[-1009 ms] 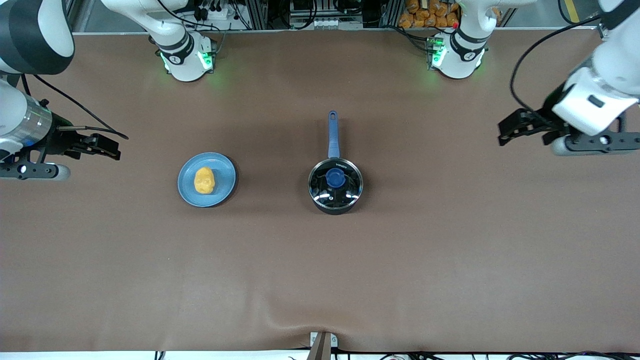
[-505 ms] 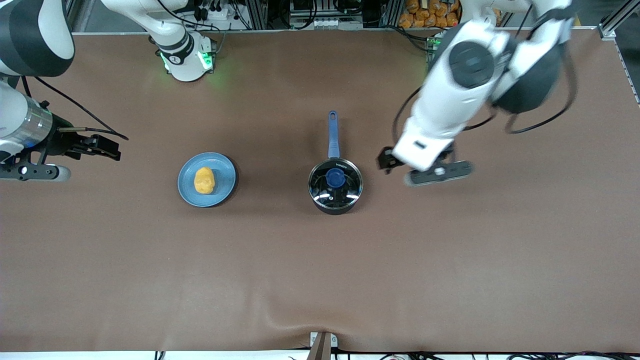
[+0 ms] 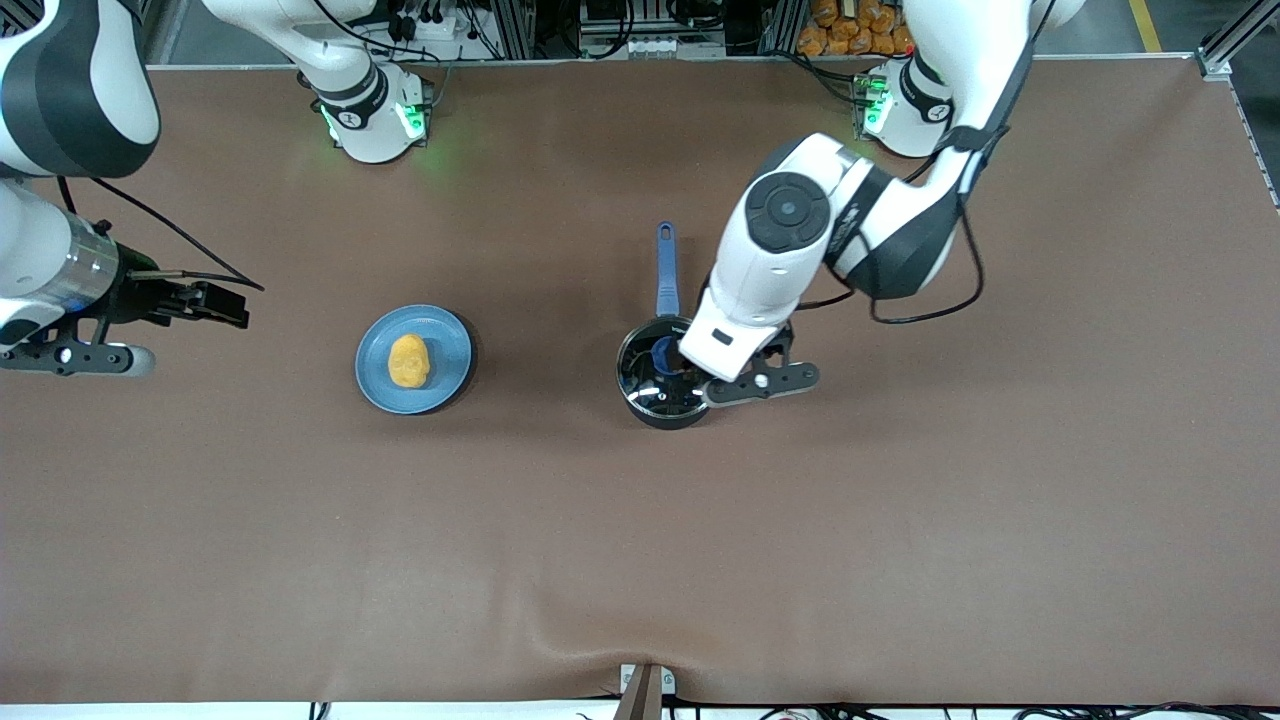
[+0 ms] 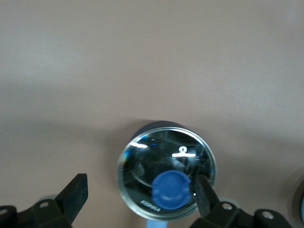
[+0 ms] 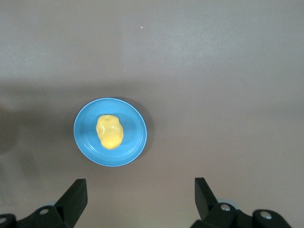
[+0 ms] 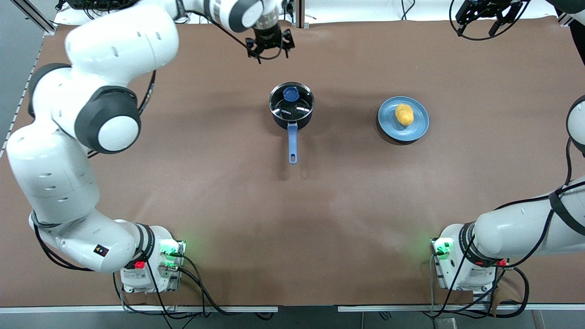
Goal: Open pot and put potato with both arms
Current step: 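Reach the left gripper to the pot lid and grasp the blue knob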
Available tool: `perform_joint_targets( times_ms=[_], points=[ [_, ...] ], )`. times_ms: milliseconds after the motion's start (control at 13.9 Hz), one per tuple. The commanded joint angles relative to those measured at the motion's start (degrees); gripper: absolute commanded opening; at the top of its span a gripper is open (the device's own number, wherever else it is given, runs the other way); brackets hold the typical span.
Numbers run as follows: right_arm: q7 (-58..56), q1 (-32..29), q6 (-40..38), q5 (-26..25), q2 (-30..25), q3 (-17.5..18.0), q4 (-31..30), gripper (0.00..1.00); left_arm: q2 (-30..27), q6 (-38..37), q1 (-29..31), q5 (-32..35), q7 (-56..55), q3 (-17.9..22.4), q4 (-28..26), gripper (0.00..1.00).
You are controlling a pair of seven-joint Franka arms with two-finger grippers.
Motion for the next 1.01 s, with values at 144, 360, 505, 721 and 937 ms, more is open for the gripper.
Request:
perform_joint_targets(
  times_ms=[144,360,505,721,937],
  points=[
    [-0.27,-1.17,1.3,0.78,-0.24,0.62,-1.32,1.0,7.68,5.18,-6.42,1.59,-4.53,2.04,3.15,1.0],
    [-0.18,-1.17,0.95,0.78,-0.32,0.62,-1.32,1.0,9.28,5.19,-10.12,1.59,-4.71,4.68,3.42,1.0],
    [-0.27,-1.17,1.04,0.78,-0.24,0.62,-1.32,1.0,9.28,5.1,-10.13,1.24,-4.71,4.68,3.24,1.0],
    [-0.27,-1.17,1.12,0.78,-0.24,0.62,-1.32,1.0,8.14,0.56,-10.13,1.94,-4.27,4.68,3.33,1.0],
    [-0.27,-1.08,1.3,0.78,0.2,0.62,-1.32,1.0,7.6,-1.93,-10.04,1.94,-2.86,4.68,3.15,1.0]
  ],
)
